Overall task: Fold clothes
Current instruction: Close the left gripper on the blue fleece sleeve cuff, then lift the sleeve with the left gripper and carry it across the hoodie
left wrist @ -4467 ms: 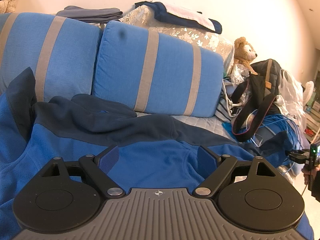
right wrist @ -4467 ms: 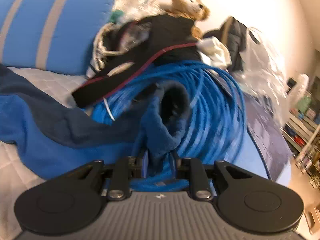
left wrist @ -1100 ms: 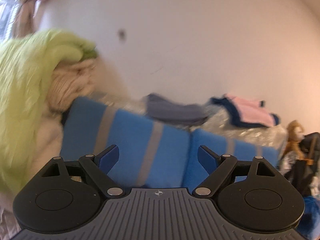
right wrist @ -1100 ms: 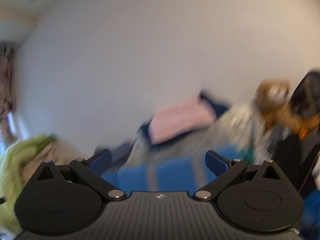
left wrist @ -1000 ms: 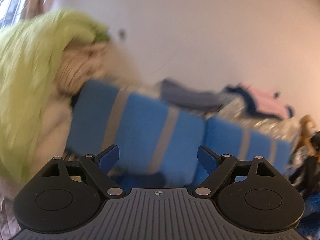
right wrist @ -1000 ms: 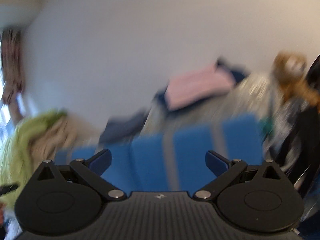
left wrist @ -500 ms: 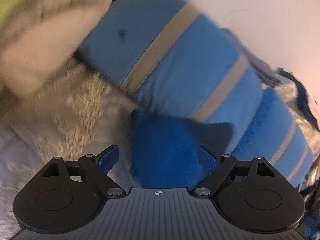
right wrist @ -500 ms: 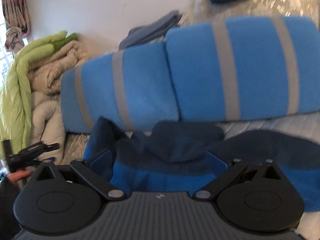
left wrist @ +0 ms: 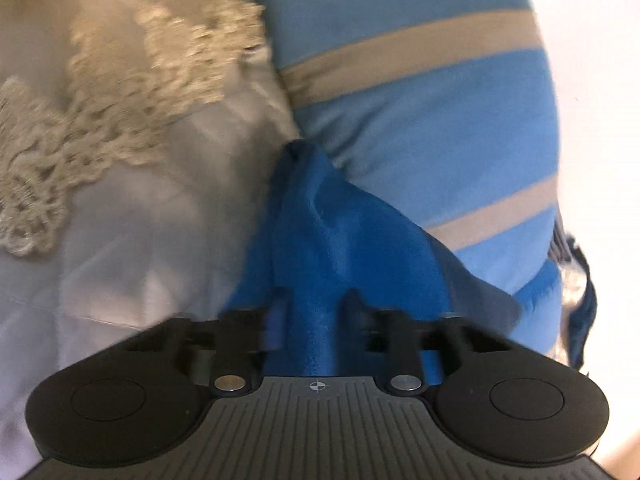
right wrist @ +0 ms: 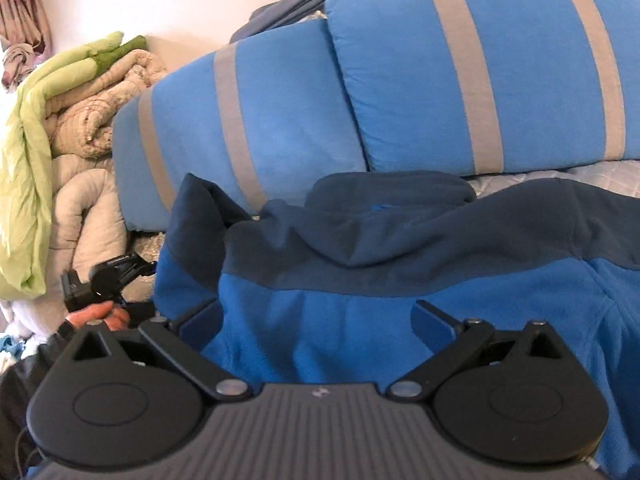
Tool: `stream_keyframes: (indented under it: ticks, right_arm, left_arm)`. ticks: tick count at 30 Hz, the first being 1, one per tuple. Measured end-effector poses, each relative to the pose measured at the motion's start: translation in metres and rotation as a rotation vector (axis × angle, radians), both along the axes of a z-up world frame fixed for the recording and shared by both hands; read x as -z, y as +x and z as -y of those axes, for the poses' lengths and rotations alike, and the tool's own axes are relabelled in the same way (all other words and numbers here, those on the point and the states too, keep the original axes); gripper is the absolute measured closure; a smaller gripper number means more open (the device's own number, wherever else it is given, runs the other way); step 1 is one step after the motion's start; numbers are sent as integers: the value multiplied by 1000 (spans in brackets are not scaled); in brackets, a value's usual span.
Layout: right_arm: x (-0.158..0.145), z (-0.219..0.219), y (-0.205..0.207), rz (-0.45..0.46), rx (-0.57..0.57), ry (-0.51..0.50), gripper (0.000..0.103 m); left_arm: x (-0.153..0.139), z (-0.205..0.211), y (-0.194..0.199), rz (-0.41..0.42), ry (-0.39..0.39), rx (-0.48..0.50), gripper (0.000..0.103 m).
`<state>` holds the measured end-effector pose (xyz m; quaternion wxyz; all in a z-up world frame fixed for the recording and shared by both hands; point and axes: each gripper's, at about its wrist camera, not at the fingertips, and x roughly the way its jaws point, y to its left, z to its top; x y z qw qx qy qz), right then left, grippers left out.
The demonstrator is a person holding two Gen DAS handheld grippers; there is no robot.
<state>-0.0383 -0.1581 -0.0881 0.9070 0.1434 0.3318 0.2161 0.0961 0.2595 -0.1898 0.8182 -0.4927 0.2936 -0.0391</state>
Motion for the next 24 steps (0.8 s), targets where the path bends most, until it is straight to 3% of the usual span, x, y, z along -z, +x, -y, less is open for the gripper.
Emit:
stream_keyframes:
  ticks: [4,7,12,19,24]
  right_arm:
    - [10,1,3,-49,-10,17,0]
    - [16,1,8,-94,-24,37,0]
    - [23,3,10,-143,-38,64,0]
    - [25,4,10,-161,-51,81,0]
    - [27,5,10,-176,-57,95,0]
  left_arm:
    - [-45,26,-16,88,176,91,94]
    - [-79,54,-33,158,301,212,94]
    - [-116,103,-70,217,395,463,95]
    - [-99,131,-91,95,338,712,95]
    - [-77,134,-85,-5,307,802,96]
